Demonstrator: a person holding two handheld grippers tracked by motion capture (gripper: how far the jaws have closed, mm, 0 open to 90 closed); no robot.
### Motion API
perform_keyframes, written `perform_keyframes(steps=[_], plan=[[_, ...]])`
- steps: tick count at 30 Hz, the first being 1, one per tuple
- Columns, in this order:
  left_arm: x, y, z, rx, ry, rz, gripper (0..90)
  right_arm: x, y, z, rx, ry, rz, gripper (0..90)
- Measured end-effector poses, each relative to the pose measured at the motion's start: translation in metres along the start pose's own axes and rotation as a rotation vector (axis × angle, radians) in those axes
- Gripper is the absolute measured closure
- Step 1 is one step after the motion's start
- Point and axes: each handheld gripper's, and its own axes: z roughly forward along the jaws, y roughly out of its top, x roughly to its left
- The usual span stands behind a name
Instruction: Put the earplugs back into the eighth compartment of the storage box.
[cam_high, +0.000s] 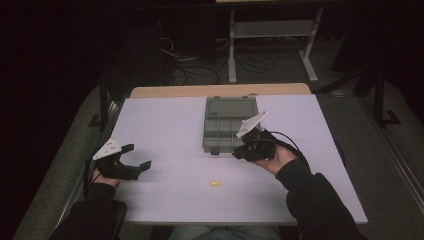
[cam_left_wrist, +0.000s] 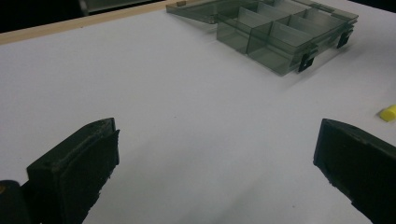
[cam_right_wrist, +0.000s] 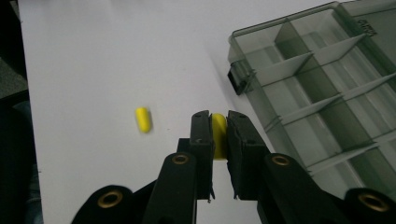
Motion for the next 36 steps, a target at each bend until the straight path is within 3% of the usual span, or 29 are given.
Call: perform_keyframes(steps=[10, 27, 36], plan=[[0.0, 0.0, 0.0, 0.0, -0.001, 0.003, 0.0, -0.016, 0.001, -0.006, -0.002, -0.026, 0.031, 79.2], [0.0, 0.0, 0.0, 0.0, -0.001, 0.001, 0.0, -0.058, -0.016, -0.013, -0.009, -0.086, 0.161, 79.2], [0.0, 0.0, 0.0, 0.0, -0.002, 0.002, 0.0, -0.076, -0.02, -0.007, -0.021, -0.088, 0.215, 79.0]])
